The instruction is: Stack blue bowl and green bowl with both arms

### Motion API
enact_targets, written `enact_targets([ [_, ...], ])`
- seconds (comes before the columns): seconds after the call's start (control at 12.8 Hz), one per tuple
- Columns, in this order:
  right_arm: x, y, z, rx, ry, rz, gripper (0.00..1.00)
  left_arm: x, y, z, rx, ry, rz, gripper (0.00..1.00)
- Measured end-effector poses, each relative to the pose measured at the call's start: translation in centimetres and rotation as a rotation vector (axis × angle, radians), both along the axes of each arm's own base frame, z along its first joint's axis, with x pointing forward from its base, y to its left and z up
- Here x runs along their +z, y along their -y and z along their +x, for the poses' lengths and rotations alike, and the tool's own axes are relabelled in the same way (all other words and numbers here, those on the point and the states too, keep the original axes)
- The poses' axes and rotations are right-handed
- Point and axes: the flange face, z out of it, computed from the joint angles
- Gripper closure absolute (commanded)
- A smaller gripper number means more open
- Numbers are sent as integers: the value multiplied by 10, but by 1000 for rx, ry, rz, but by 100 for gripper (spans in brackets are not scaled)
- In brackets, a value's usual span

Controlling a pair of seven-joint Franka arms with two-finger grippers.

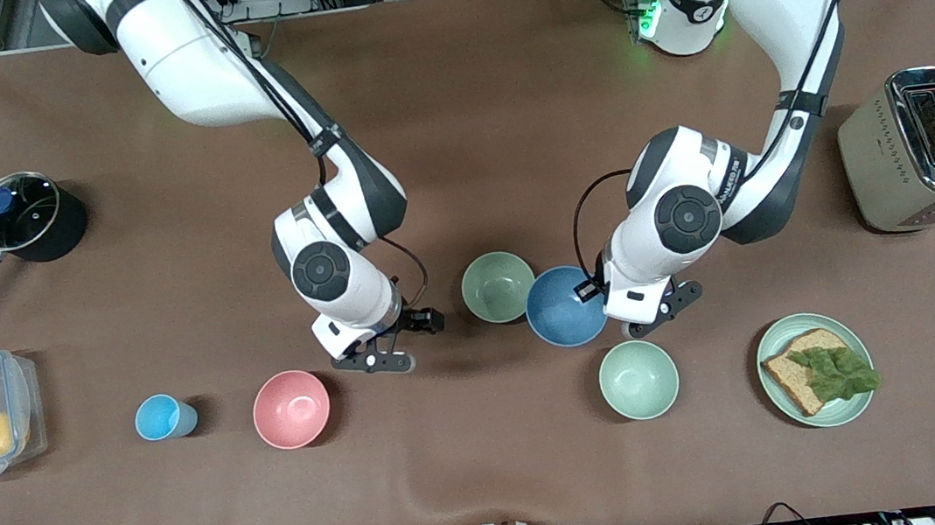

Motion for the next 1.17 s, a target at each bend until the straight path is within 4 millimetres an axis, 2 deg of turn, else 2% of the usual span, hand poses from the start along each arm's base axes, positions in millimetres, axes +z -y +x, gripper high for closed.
enact_targets([
  [0.16,-24,0,1,-261,-50,38,0,-1,0,0,0,-1,0,100],
  [0.31,-37,-6,0,-405,-112,95,0,-1,0,0,0,-2,0,100],
  [0.7,-54,-44,-20,-494,-144,129,0,-5,2,-1,-3,-8,1,100],
  [0.86,-55,-50,-21,-515,-150,136,0,-9,4,-2,-6,-12,1,100],
  [1.17,-55,-58,-20,-561,-153,147,0,-14,22,-7,11,7,-14,100],
])
